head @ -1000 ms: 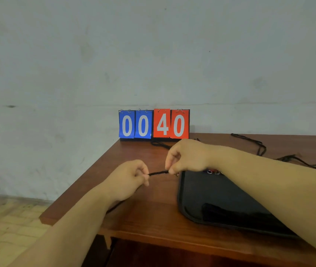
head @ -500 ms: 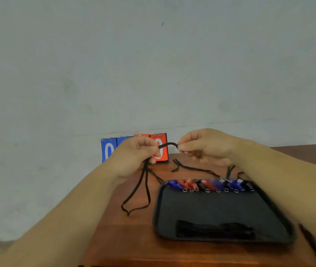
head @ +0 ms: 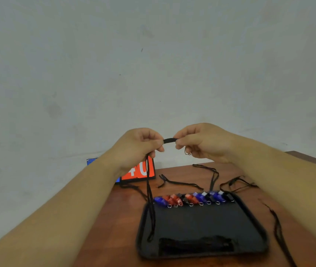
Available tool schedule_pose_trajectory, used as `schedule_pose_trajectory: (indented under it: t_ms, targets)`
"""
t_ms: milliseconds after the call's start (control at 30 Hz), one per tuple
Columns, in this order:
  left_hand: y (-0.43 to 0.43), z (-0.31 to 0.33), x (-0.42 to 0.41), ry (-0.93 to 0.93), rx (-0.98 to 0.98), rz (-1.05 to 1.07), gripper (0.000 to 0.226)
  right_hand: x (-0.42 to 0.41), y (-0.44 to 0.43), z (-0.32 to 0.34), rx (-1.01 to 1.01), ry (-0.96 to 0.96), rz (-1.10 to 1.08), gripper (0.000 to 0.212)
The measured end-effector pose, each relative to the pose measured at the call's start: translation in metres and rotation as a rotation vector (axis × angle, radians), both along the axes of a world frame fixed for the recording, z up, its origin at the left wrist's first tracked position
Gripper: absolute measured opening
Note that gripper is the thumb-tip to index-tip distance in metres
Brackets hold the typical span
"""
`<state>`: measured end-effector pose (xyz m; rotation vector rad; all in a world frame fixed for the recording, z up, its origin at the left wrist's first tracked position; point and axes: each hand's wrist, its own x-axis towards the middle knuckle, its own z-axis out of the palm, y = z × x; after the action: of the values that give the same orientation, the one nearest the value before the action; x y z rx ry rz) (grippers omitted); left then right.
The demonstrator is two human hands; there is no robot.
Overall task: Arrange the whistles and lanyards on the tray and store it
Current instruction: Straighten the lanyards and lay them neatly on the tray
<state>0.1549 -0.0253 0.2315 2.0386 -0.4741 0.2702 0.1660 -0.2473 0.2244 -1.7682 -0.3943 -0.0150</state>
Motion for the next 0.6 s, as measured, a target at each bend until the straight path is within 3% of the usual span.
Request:
schedule_pose_trajectory:
  t_ms: [233, 433, 600]
  targets:
    - [-0.002, 0.015, -0.005, 0.110, -0.206, -0.082, 0.009, -0.003, -0.010, -0.003, -0.088, -0.040, -0.081, 0.006]
    - [-0.007, 0.018, -0.010, 0.118, -0.388, -0.147, 0.011, -0.003, -0.007, -0.019, -0.030, 0.052, 0.000, 0.012]
    - [-0.014, 0.019, -0.012, 0.126, -0.553, -0.232, 0.013, -0.003, 0.002, -0.030, 0.075, 0.063, 0.091, 0.004]
